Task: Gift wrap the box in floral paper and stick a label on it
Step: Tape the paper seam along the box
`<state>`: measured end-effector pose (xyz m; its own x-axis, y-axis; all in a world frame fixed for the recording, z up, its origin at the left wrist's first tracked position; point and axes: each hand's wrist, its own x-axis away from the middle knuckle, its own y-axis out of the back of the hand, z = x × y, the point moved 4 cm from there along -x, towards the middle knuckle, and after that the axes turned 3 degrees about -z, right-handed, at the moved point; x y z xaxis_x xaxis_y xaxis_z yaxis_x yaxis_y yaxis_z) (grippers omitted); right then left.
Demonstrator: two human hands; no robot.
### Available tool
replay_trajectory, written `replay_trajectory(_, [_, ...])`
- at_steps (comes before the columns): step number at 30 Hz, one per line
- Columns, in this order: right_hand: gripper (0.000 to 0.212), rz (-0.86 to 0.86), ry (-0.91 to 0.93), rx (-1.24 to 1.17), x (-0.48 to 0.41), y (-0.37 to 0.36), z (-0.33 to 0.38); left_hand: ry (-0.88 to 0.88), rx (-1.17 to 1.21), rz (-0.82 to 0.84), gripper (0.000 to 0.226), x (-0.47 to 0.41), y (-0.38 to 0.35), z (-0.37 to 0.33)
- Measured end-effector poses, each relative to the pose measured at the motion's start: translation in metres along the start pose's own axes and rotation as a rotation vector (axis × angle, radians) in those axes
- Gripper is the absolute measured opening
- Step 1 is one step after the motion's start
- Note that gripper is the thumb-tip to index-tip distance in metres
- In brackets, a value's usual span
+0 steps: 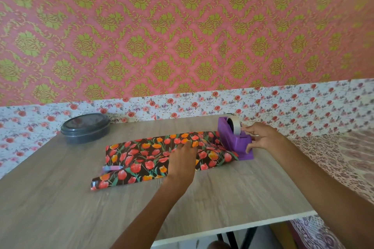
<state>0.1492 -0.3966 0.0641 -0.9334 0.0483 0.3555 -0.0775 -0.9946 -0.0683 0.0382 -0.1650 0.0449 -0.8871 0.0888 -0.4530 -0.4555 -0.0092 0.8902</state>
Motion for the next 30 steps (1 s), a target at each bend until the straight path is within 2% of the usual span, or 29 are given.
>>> replay_trajectory(3, [0.033, 0.006, 0.061, -0.121, 0.009, 0.004, -0.010, 0.011, 0.032, -0.014, 0.041, 0.000, -0.001, 0.001])
replay_trajectory(6, [0.012, -0.020, 0.095, -0.251, 0.019, 0.009, -0.018, 0.018, 0.037, -0.022, 0.040, 0.001, -0.002, 0.000])
replay_trajectory(9, [0.017, -0.042, 0.120, -0.244, 0.025, 0.009, -0.026, 0.018, 0.016, -0.019, 0.040, 0.003, -0.003, 0.000])
replay_trajectory(15, [0.011, -0.050, 0.127, -0.335, 0.024, 0.008, -0.045, 0.049, 0.033, -0.033, 0.039, 0.003, -0.004, -0.002])
replay_trajectory(26, [0.005, -0.127, 0.258, -0.018, -0.003, 0.018, -0.046, 0.070, 0.054, -0.036, 0.049, 0.003, -0.009, 0.000])
replay_trajectory(30, [0.007, -0.255, 0.284, 0.088, -0.009, 0.026, -0.051, 0.085, 0.058, -0.028, 0.050, 0.005, -0.009, -0.001])
